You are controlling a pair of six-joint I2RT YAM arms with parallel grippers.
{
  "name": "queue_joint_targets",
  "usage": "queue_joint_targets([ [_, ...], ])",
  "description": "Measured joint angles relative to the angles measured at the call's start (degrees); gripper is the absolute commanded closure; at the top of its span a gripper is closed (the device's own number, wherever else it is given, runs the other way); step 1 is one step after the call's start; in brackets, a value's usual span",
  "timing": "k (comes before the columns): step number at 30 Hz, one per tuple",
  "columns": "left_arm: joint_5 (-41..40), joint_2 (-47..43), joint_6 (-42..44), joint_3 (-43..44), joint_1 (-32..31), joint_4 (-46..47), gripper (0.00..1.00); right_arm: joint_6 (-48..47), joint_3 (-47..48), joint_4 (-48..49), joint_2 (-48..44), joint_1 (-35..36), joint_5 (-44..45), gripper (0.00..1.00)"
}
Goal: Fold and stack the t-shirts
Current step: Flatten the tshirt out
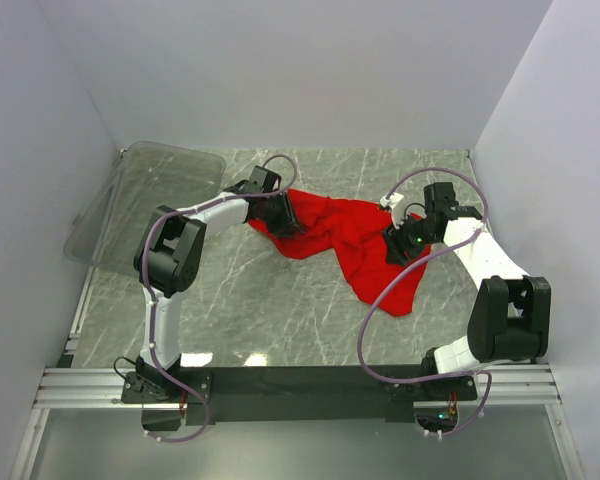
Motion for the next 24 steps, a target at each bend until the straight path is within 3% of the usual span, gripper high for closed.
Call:
queue_joint_targets([
  [24,1.03,-1.73,-0.04,0.44,0.00,-1.88,0.64,0.00,0.00,0.00,0.13,0.00,0.00,0.43],
])
